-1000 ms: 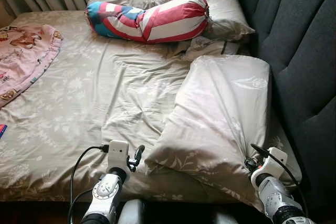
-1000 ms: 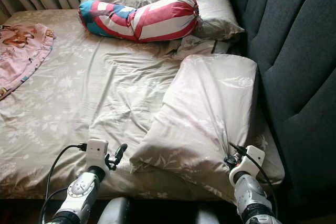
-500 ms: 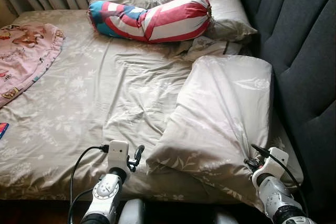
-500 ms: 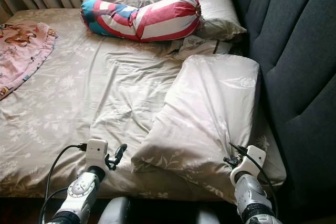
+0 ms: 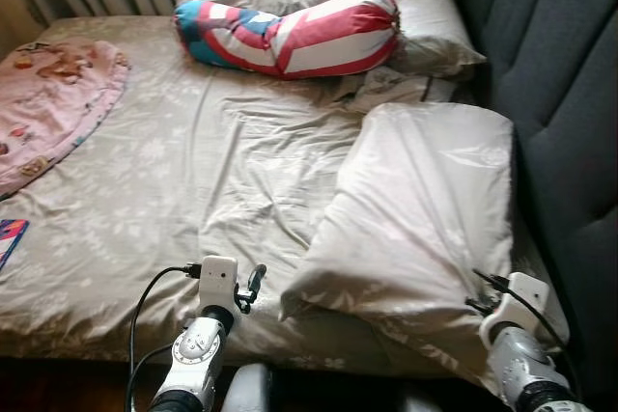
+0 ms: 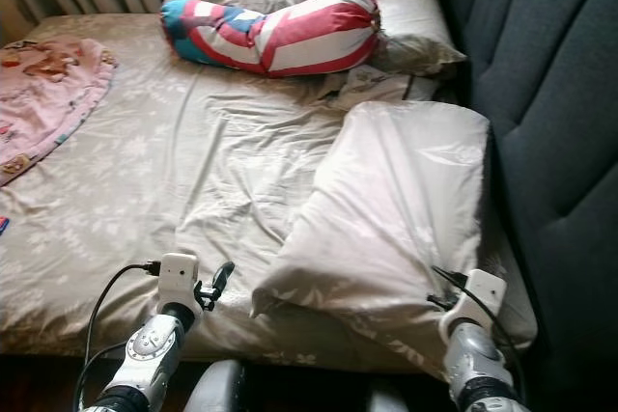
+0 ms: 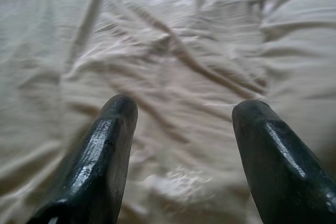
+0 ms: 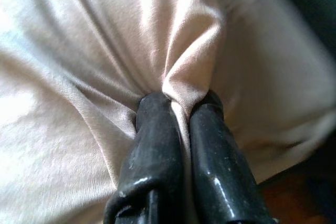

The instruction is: Clean up the room

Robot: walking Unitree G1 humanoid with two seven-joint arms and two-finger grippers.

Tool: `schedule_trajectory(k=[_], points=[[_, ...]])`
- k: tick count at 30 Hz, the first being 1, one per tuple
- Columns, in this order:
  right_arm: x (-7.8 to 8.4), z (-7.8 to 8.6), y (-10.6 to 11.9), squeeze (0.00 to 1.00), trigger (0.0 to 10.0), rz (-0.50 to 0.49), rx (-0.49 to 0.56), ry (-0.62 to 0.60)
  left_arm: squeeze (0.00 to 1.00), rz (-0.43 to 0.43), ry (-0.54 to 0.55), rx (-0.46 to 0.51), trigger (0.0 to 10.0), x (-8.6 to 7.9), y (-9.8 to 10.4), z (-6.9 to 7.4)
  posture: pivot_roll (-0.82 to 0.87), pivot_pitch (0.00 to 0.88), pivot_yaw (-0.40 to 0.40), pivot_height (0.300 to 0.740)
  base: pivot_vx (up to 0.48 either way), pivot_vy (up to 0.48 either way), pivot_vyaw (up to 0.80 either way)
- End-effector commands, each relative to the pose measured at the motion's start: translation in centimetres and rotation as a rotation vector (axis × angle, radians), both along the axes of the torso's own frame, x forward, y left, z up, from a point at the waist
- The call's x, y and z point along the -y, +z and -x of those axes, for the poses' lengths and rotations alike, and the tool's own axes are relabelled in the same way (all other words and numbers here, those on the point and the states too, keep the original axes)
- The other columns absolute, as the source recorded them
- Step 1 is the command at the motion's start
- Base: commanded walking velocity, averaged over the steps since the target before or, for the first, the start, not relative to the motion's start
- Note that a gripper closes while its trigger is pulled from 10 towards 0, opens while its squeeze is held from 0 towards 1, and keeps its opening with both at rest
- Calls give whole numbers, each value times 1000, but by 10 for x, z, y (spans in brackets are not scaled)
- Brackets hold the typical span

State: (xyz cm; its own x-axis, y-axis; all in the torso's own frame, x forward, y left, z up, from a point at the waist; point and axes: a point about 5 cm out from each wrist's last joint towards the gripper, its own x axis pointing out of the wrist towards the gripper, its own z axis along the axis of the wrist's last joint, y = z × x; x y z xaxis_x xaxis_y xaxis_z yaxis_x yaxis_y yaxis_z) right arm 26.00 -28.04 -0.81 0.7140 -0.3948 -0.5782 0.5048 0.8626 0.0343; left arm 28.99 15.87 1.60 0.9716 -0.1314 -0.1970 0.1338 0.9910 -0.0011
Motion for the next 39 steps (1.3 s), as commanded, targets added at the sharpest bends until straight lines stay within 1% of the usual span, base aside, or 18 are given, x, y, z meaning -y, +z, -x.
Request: schedule_trajectory(k=[1,2,3,6,8,11,15,16,17,19,21,24,27,28,30,32,33,39], points=[[49,21,11,0,0,146,-27,-177,0,-11,7,-33,10000,-3,-5,3,-51,85,41,632,0,0,0],[58,20,18,0,0,188,-11,-195,0,-11,8,-33,10000,-3,-5,3,-51,85,41,632,0,0,0],[77,17,39,0,0,283,35,-242,0,-10,7,-34,10000,-3,-5,2,-61,81,39,632,0,0,0],[91,15,55,0,0,365,68,-268,0,-10,5,-35,10000,-2,-5,2,-63,78,38,632,0,0,0],[103,11,74,0,0,439,115,-303,0,-9,5,-35,10000,-2,-5,2,-64,76,38,632,0,0,0],[105,7,82,0,0,464,139,-317,0,-9,5,-36,10000,-2,-5,1,-65,75,39,632,0,0,0],[86,6,58,0,118,384,51,-239,0,-12,5,-37,10000,-2,-5,1,-56,71,41,632,0,0,0],[80,6,52,0,10000,369,28,-220,0,-13,5,-37,10000,-2,-5,1,-56,71,41,632,0,0,0],[76,7,46,0,10000,348,15,-215,0,-13,6,-37,10000,-3,-5,1,-52,72,42,632,0,0,0],[58,13,26,0,10000,259,-14,-209,0,-15,9,-36,10000,-3,-4,1,-51,72,42,632,0,0,0],[52,13,22,0,10000,236,-21,-190,0,-15,9,-37,10000,-4,-5,1,-51,73,43,632,0,0,0],[37,8,15,0,10000,201,-10,-117,0,-15,7,-38,10000,-3,-5,1,-51,77,43,632,0,0,0],[32,5,16,0,10000,182,10,-95,0,-15,7,-38,10000,-3,-5,1,-51,78,42,632,0,0,0],[31,2,17,545,10000,180,17,-84,0,-15,7,-37,10000,-3,-5,1,-50,79,40,632,0,0,0],[30,1,18,545,10000,180,21,-77,0,-15,8,-37,10000,-3,-5,1,-49,80,40,632,0,0,0],[31,-1,20,980,10000,181,26,-81,0,-14,10,-37,10000,-3,-5,1,-49,81,38,632,0,0,0],[32,-2,21,1000,10000,183,29,-81,0,-14,10,-37,10000,-3,-5,1,-49,81,38,632,0,0,0],[35,-5,27,1000,10000,204,54,-90,0,-13,10,-38,10000,-3,-5,2,-49,82,39,632,0,0,0]])
